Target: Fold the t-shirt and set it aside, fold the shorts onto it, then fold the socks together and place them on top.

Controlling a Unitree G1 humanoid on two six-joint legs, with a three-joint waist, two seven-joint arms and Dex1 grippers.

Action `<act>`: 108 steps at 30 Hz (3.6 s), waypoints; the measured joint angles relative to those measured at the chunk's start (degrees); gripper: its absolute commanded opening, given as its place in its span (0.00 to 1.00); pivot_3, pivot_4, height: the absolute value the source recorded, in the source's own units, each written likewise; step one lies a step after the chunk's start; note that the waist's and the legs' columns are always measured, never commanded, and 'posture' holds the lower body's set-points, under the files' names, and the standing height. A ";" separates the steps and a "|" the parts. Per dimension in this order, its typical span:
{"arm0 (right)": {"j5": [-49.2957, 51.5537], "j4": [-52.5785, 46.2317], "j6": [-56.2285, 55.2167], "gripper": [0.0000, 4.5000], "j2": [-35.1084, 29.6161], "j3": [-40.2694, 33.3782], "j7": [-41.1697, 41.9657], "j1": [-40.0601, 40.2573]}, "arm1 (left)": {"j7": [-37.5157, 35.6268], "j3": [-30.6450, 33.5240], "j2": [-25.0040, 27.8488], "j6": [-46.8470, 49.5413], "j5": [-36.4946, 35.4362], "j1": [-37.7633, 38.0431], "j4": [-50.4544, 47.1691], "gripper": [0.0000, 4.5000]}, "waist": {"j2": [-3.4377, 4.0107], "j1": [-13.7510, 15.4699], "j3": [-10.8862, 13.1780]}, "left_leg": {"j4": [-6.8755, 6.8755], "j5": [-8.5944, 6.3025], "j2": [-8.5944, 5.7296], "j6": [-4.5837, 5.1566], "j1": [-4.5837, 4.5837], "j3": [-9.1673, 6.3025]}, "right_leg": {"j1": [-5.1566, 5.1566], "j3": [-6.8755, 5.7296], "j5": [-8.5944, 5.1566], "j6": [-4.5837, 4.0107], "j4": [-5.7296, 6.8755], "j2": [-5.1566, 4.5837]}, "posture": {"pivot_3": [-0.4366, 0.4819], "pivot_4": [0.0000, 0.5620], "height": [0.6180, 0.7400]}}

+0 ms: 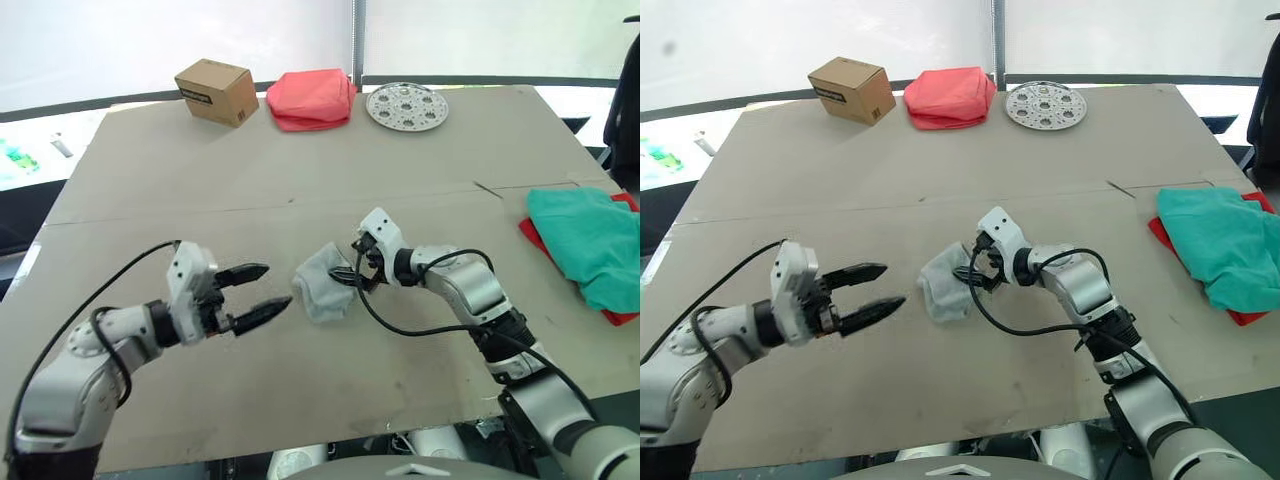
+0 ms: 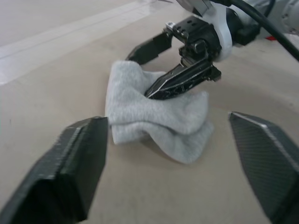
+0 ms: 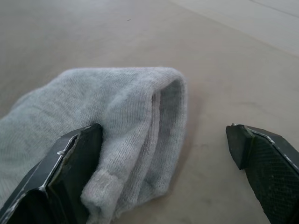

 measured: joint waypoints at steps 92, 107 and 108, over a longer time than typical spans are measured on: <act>16.48 -42.47 -2.62 0.99 -18.81 -25.64 -12.71 25.81 | 20.21 -6.07 -12.26 5.09 -1.43 -12.92 -0.52 1.00 | -0.34 1.51 -0.23 | -0.22 -0.25 0.11 0.16 0.39 0.36 | 0.11 1.32 0.12 -0.18 -0.48 0.87 | 0.48 0.27 0.97; 17.84 -43.58 -12.35 0.99 -28.52 -46.47 4.81 57.77 | 5.79 9.04 -0.28 5.01 -4.38 10.77 -3.12 1.00 | -0.07 1.61 -0.08 | -0.09 -0.67 0.15 0.29 0.60 0.35 | 0.22 1.00 -0.14 -0.21 -0.48 0.34 | 0.48 0.27 0.97; 17.99 -43.79 -12.74 0.99 -28.14 -47.58 5.10 58.92 | 5.27 9.83 -0.09 4.81 -4.37 11.68 -3.12 1.00 | -0.11 1.54 -0.10 | -0.09 -0.67 0.15 0.29 0.60 0.36 | 0.19 1.00 -0.14 -0.21 -0.48 0.34 | 0.48 0.27 0.97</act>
